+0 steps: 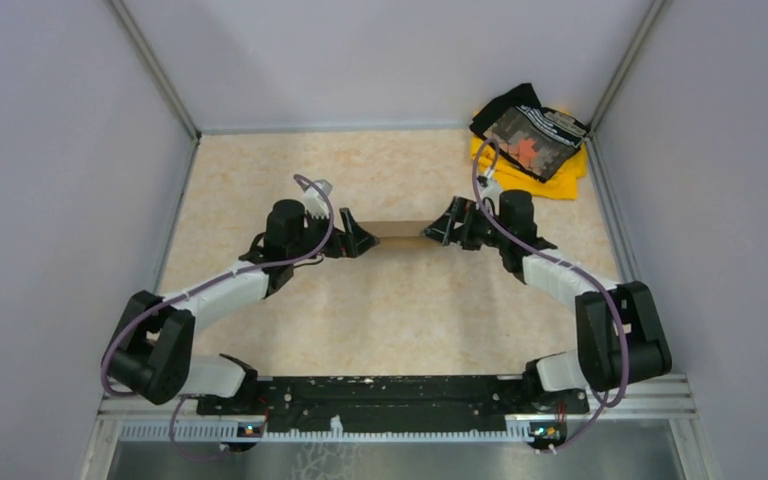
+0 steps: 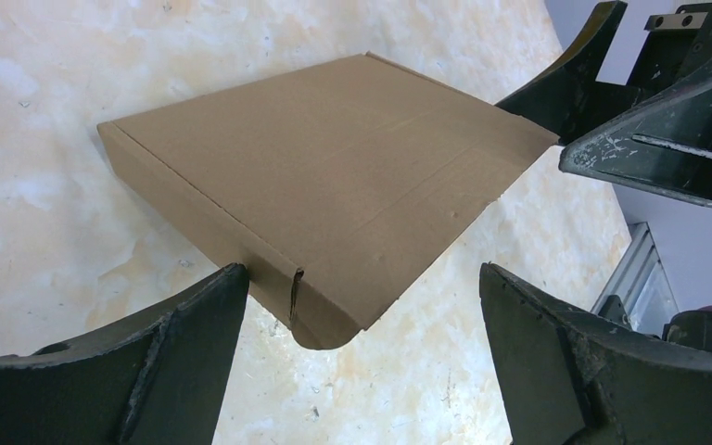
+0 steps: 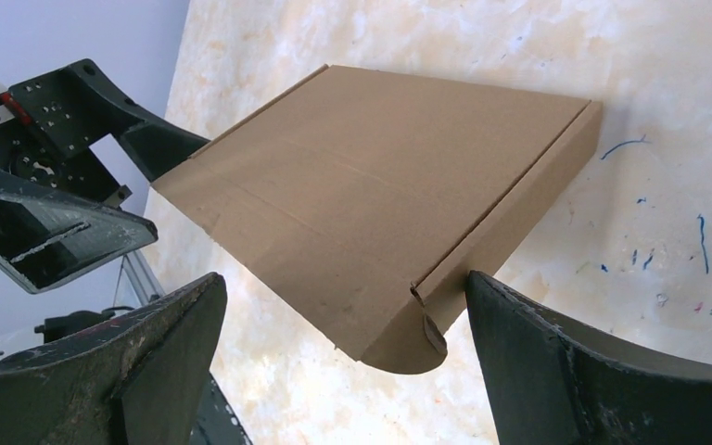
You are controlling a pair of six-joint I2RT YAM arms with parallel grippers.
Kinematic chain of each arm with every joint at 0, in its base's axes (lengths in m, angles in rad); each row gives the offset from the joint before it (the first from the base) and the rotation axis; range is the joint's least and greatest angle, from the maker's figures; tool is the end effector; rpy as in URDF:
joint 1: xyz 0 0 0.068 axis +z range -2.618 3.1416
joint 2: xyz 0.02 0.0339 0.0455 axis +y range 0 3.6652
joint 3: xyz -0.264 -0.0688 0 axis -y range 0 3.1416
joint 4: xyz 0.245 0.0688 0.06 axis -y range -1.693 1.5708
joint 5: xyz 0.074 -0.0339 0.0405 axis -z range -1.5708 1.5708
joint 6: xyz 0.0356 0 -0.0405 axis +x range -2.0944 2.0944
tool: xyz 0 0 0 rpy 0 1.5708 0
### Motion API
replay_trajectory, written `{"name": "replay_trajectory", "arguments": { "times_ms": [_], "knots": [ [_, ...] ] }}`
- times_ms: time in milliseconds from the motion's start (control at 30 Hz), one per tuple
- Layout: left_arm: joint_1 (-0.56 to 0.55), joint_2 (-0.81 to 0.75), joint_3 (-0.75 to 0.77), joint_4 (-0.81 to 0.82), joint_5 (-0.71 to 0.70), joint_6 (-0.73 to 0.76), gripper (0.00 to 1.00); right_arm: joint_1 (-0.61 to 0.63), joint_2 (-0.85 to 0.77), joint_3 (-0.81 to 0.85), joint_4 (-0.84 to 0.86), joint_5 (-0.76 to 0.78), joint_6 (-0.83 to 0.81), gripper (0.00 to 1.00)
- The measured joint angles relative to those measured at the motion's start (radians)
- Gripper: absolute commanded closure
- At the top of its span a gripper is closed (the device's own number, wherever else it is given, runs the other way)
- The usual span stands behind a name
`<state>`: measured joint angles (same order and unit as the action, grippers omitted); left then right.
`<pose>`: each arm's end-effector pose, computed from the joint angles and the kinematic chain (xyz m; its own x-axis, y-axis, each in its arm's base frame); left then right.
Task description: Fold the paper box
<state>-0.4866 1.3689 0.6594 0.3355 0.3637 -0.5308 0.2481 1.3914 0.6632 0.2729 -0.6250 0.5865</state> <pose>0.2521 -0.1477 0.2189 -0.6479 -0.1925 -0.7370 0.4659 0.6654 -0.5833 0.2741 0.0909 0.2098 -0.7472 0.2737 -0.6056 -0.3542 0.6070 0.7114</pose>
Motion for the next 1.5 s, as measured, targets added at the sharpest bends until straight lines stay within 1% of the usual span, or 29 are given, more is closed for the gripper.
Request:
{"name": "replay_trajectory", "arguments": {
  "times_ms": [800, 1200, 1500],
  "knots": [
    [-0.003, -0.166, -0.021, -0.100, 0.010, -0.046, 0.01, 0.032, -0.175, -0.035, -0.116, 0.012, 0.026, 0.01],
    [-0.011, -0.215, -0.099, -0.117, 0.012, -0.061, 0.01, 0.045, -0.192, -0.050, -0.126, 0.014, 0.038, 0.01],
    [-0.011, -0.226, -0.104, -0.138, 0.011, -0.059, 0.01, 0.045, -0.192, -0.050, -0.132, 0.019, 0.035, 0.01]
  ]
}}
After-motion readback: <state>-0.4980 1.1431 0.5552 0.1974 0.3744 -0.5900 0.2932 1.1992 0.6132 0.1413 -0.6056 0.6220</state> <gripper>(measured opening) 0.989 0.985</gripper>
